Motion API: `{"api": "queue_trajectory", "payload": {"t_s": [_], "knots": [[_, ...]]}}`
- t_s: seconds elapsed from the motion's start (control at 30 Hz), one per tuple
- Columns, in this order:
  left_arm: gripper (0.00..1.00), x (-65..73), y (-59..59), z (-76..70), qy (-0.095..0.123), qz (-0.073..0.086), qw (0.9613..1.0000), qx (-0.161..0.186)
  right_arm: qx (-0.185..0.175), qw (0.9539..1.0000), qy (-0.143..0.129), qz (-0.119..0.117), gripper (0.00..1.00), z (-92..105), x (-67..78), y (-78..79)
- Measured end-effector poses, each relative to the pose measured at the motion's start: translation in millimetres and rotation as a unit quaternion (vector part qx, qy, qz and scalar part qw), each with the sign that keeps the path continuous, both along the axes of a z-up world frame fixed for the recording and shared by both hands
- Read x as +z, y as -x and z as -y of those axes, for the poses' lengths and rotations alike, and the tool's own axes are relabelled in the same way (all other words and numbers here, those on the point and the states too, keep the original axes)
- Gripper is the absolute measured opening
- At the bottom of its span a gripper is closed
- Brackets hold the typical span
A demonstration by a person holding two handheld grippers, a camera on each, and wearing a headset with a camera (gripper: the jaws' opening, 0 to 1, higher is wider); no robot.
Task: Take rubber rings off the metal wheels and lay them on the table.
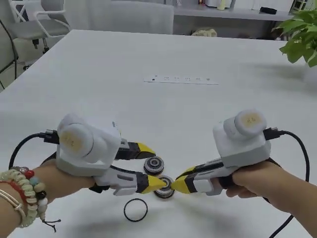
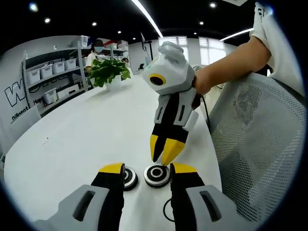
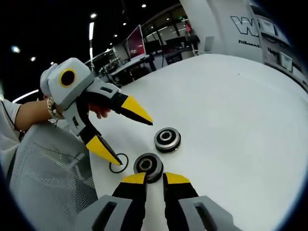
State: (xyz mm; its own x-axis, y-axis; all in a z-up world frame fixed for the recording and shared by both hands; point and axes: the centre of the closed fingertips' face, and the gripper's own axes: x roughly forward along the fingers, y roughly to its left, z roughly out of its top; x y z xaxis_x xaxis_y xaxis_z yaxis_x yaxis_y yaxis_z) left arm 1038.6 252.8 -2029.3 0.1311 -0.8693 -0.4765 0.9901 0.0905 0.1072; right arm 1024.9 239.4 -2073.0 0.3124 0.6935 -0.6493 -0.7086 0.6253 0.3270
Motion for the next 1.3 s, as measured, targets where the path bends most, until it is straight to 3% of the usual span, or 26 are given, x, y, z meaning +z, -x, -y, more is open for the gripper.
{"api": "queue_trajectory", "payload": {"t_s": [0.13,0.33,0.5,0.57,0.87,1.0,1.07,1.3], "knots": [[0.21,-8.2,4.6,4.1,0.001,-0.019,0.9998,-0.004,0.015,0.9997,0.004,0.016,0.14,-4.9,0.8,2.1],[0.19,-25.9,8.8,7.8,-0.026,-0.022,0.9994,-0.010,0.028,0.9993,0.013,0.023,0.17,-5.1,0.7,2.8],[0.16,-28.2,4.1,6.3,-0.021,-0.036,0.9991,0.006,0.040,0.9984,0.016,0.035,0.17,-5.4,1.7,1.6],[0.15,-32.5,5.6,3.3,-0.030,-0.035,0.9989,0.002,0.043,0.9981,0.018,0.040,0.17,-4.9,1.9,0.6],[0.13,-32.2,5.0,5.3,-0.019,-0.044,0.9989,0.006,0.063,0.9972,0.021,0.035,0.19,-8.2,-1.1,5.2],[0.08,-32.3,6.3,5.8,-0.019,-0.040,0.9990,0.000,0.063,0.9964,0.032,0.046,0.19,-7.2,-2.3,3.2],[0.08,-32.9,7.0,6.7,-0.018,-0.046,0.9988,0.003,0.064,0.9958,0.038,0.054,0.21,-6.8,-4.3,1.6],[0.08,-32.5,6.9,8.2,-0.018,-0.043,0.9989,0.001,0.081,0.9924,0.056,0.074,0.21,-6.6,-9.4,1.6]]}}
